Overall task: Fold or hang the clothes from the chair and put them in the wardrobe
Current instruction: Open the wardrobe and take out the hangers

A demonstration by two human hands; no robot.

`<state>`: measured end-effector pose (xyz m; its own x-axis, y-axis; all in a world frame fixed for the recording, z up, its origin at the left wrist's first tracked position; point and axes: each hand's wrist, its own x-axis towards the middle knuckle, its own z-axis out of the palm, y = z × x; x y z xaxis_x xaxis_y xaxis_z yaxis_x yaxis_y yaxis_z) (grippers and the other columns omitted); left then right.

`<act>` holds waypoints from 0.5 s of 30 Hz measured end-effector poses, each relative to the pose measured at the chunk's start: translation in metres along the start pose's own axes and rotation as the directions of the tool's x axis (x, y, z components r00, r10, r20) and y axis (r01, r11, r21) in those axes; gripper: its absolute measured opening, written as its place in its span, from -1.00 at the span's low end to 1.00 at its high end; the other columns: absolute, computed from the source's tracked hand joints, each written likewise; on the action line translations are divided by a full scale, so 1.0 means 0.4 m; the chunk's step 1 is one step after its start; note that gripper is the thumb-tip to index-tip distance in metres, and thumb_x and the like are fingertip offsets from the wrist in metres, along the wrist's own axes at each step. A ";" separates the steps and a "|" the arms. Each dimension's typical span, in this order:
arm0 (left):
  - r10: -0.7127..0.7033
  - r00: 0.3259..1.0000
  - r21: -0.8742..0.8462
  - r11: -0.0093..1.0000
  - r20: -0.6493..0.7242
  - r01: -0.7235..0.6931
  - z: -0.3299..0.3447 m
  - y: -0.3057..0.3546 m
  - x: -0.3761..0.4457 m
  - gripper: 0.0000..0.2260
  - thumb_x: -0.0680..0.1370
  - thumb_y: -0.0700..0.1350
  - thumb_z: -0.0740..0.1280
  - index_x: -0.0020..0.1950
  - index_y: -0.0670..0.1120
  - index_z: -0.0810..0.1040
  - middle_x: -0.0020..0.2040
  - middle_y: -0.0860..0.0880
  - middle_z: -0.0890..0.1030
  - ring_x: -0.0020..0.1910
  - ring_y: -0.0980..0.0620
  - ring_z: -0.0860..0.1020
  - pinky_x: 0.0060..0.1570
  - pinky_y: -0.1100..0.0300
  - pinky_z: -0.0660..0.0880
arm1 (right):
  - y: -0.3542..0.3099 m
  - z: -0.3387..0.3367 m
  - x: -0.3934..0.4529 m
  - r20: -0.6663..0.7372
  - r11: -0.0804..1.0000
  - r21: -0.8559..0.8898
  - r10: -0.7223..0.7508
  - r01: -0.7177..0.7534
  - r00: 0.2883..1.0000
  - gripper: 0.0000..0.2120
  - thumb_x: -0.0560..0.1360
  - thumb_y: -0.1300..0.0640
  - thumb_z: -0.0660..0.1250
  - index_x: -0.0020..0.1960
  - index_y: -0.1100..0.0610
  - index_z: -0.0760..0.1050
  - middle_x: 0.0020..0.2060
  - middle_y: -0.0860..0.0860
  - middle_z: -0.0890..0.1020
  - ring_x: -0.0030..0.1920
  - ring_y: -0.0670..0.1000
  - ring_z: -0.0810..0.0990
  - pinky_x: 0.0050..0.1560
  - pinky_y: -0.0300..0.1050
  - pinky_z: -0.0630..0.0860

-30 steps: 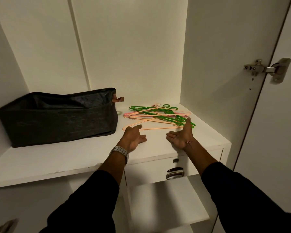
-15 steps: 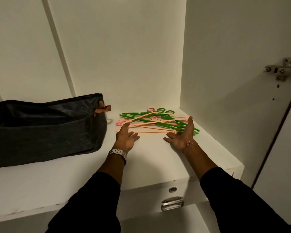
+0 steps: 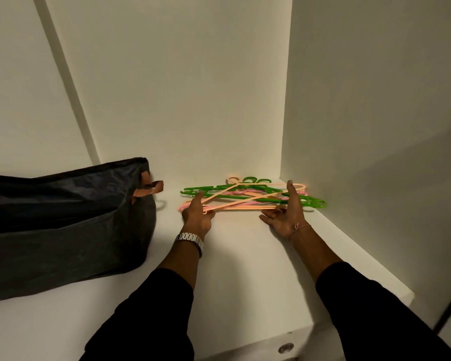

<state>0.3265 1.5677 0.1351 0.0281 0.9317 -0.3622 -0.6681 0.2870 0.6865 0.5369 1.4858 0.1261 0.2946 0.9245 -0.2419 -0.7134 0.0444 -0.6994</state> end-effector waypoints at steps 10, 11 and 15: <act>-0.016 1.000 -0.163 0.986 0.011 0.018 0.016 -0.027 0.070 -0.80 0.51 -0.31 0.45 0.06 -0.20 0.49 0.18 -0.26 0.59 0.05 -0.26 0.64 0.04 -0.22 0.60 | 0.028 0.006 0.080 -0.146 0.981 0.156 -0.095 0.118 0.985 -0.45 0.41 -0.11 0.55 0.33 0.05 0.53 0.14 0.09 0.69 0.14 0.13 0.68 0.10 0.20 0.61; -0.020 0.999 -0.187 0.982 0.027 0.025 0.016 -0.024 0.078 -0.74 0.50 -0.26 0.47 0.13 -0.19 0.49 0.22 -0.27 0.57 0.08 -0.27 0.63 0.05 -0.21 0.61 | 0.026 0.009 0.085 -0.171 0.976 0.176 -0.098 0.128 0.980 -0.46 0.42 -0.03 0.56 0.33 0.07 0.53 0.14 0.10 0.69 0.12 0.13 0.69 0.02 0.18 0.65; -0.028 0.990 -0.254 0.965 0.140 0.063 0.015 -0.014 0.075 -0.61 0.51 -0.09 0.50 0.31 -0.08 0.53 0.28 -0.24 0.54 0.15 -0.25 0.61 0.19 -0.22 0.54 | 0.013 0.015 0.059 -0.151 0.961 0.240 -0.103 0.138 0.983 -0.81 0.59 0.22 0.35 0.20 0.19 0.57 -0.05 0.15 0.72 -0.10 0.08 0.73 -0.23 0.07 0.69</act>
<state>0.3357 1.5955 0.1241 0.1503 0.9454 -0.2890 -0.8317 0.2790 0.4801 0.5363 1.5102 0.1211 0.4595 0.8470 -0.2674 -0.7976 0.2610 -0.5439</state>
